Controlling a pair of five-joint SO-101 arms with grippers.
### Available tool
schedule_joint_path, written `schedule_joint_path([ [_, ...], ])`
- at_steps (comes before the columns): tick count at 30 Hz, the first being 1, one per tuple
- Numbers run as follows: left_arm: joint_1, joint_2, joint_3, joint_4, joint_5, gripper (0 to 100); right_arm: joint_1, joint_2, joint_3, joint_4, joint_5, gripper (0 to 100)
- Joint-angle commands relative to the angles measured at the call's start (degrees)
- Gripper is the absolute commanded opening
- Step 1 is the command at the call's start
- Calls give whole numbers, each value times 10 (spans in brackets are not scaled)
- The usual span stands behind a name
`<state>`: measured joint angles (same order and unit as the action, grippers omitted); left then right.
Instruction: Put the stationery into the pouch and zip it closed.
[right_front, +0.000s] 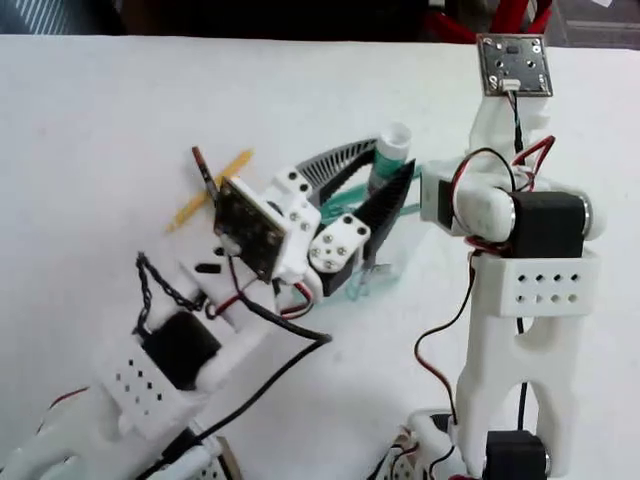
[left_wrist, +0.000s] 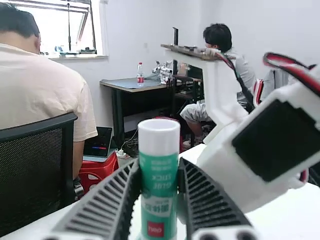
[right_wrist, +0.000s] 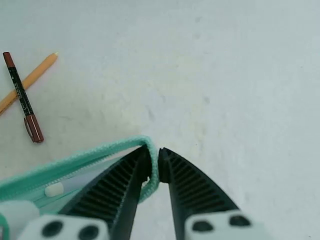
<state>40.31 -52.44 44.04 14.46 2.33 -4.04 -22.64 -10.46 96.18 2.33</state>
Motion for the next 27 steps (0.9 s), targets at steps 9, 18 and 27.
schedule_joint_path([
  [9, -10, -10, 84, -73, 2, 122, 0, 5, -3, 2, -4, 19],
  [18, -35, -5, 55, -98, 19, 87, 0, 5, -2, 5, -4, 19],
  [27, -35, -2, 55, -135, 19, 87, 4, 5, -1, 7, -5, 19],
])
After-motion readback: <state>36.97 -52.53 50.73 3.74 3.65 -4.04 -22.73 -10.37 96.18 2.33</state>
